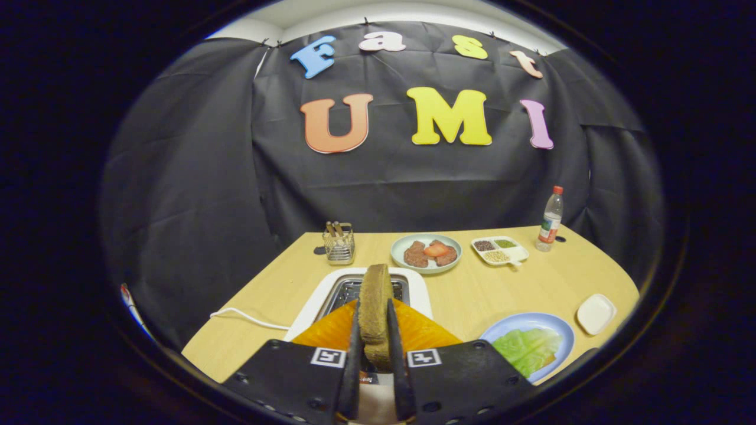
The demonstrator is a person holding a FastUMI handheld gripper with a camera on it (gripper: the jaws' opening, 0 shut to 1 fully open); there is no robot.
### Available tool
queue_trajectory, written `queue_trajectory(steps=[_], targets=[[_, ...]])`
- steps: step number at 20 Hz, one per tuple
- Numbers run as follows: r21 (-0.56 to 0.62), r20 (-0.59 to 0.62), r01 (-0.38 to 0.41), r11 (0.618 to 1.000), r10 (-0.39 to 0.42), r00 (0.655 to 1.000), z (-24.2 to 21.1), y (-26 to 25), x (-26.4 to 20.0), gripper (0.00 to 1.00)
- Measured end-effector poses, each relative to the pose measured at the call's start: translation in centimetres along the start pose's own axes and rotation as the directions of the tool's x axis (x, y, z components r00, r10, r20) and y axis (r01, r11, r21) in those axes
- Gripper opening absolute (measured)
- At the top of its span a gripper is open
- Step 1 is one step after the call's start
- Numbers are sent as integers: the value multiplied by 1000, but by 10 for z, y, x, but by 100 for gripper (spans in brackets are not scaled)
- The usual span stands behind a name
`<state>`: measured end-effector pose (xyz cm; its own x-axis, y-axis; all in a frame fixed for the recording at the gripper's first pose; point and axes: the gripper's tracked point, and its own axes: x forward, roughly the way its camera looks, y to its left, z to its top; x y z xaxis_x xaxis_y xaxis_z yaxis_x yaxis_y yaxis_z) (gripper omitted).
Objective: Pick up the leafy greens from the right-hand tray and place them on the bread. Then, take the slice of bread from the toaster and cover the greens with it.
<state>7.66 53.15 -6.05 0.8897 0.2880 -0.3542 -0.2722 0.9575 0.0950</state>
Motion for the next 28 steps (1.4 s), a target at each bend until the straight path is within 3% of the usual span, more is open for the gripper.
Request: queue_trajectory(steps=[4, 10, 19, 24, 28], targets=[[29, 28, -11, 1000, 10, 1000, 7, -6, -1, 5], [35, 109, -64, 997, 60, 992, 40, -4, -28, 4], [65, 317, -111, 992, 85, 945, 108, -37, -96, 4], [43, 353, -65, 997, 46, 935, 104, -78, -110, 4], [46, 319, -35, 998, 19, 947, 82, -115, -103, 4]])
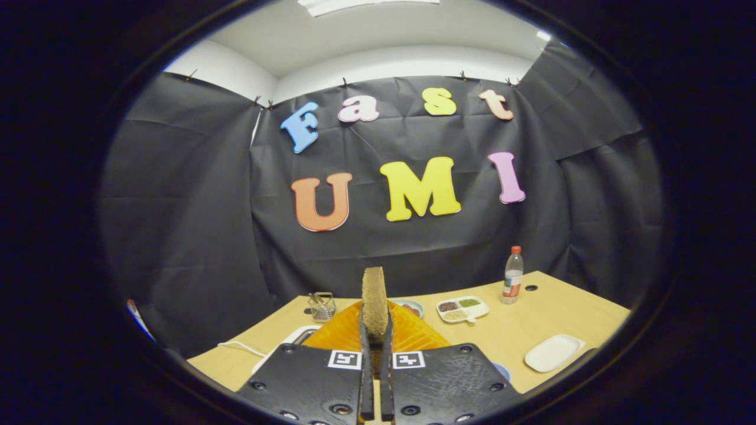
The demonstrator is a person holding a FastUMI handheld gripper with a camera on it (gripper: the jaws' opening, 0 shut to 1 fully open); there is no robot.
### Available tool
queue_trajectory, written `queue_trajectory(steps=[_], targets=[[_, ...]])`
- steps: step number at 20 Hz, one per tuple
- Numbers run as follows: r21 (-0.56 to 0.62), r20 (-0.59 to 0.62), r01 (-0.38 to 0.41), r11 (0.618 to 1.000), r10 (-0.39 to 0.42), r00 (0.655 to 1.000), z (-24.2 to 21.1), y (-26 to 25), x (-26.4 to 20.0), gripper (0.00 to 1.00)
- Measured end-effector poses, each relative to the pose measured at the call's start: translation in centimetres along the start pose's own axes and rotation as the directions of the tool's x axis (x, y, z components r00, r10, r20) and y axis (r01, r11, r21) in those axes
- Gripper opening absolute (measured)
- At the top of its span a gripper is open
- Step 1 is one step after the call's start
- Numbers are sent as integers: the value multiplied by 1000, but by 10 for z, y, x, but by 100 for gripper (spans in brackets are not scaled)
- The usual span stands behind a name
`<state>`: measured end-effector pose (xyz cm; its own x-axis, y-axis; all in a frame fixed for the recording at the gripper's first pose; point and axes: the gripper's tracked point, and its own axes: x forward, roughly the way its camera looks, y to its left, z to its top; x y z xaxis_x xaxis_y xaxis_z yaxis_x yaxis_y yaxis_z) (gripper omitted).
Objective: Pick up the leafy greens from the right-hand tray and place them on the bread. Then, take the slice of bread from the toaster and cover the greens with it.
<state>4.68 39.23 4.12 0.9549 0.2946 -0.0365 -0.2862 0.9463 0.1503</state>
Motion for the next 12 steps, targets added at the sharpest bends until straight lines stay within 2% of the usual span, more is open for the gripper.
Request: queue_trajectory(steps=[6, 12], targets=[[30, -92, 61, 998, -58, 994, -49, -52, 8, 5], [68, -146, 90, 994, -80, 986, -91, -75, 14, 4]])
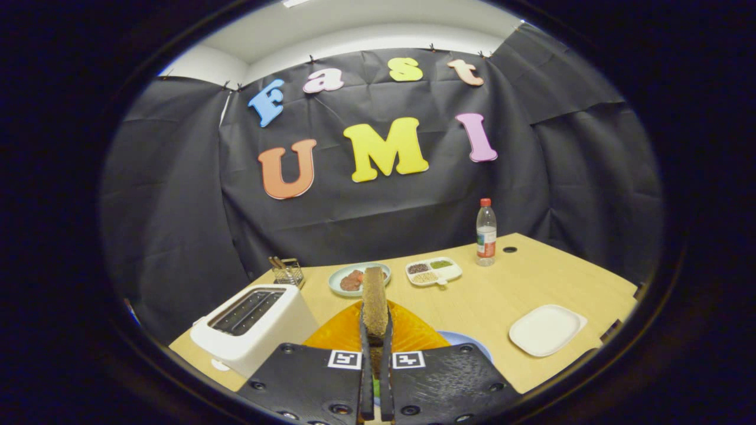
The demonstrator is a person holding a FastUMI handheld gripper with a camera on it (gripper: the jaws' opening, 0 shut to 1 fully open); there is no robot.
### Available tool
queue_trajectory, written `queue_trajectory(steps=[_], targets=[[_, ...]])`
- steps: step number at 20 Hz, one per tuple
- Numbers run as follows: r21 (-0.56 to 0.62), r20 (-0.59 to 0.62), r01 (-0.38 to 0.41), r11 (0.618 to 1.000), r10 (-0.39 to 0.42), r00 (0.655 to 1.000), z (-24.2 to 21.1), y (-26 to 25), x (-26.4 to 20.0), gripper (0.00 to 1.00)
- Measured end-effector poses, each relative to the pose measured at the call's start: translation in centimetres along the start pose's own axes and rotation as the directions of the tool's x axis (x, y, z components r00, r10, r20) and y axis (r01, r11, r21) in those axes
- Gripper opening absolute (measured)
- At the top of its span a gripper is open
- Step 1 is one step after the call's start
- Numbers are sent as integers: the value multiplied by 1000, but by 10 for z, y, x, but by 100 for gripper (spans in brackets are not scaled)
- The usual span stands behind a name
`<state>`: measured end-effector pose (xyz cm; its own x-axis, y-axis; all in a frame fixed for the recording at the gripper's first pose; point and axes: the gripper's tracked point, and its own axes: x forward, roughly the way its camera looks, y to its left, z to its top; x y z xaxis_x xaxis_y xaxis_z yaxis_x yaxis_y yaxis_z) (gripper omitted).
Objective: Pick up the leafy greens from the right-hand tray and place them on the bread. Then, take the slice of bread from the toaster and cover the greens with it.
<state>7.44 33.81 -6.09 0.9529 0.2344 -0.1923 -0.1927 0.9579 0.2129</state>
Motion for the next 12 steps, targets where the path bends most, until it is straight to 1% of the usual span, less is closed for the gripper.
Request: queue_trajectory(steps=[4, 10, 12], targets=[[57, -53, -1, 998, 4, 999, -29, -6, 9, 4], [160, -105, -23, 987, 40, 994, -59, -15, 14, 4], [162, -90, -4, 987, 19, 996, -57, -28, 12, 4]])
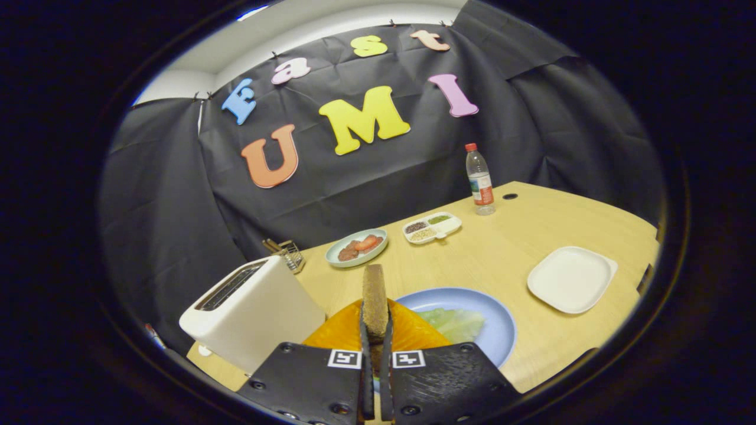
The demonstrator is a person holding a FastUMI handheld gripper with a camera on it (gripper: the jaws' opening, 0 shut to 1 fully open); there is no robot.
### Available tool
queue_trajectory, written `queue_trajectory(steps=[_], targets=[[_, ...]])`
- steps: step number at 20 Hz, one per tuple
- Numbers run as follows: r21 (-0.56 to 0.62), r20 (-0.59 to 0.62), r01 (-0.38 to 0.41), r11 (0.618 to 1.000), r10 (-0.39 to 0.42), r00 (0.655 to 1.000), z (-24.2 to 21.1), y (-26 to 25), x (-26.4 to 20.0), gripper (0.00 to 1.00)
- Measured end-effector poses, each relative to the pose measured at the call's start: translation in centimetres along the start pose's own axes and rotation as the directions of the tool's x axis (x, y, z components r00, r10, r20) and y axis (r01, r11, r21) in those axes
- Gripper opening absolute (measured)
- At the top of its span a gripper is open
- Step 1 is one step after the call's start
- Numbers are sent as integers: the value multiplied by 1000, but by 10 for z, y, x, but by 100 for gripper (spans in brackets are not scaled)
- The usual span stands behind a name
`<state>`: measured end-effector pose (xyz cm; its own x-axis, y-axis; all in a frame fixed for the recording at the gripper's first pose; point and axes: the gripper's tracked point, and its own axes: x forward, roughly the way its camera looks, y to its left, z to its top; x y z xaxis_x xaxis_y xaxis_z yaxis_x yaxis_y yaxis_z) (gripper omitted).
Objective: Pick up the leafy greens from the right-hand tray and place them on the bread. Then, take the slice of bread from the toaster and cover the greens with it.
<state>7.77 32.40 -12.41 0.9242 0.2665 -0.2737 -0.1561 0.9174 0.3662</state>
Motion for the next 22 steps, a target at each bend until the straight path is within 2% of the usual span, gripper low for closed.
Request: queue_trajectory(steps=[2, 7, 8, 14, 22], targets=[[-6, -2, 8, 1000, -8, 1000, -4, -10, 0, 4], [-21, -43, 18, 1000, -19, 999, -12, -35, 4, 12], [-23, -57, 23, 999, -24, 998, -14, -42, 6, 18], [-15, -130, 32, 999, -33, 991, -30, -68, 8, 38], [-63, -156, 47, 997, -57, 986, -34, -86, 7, 77]])
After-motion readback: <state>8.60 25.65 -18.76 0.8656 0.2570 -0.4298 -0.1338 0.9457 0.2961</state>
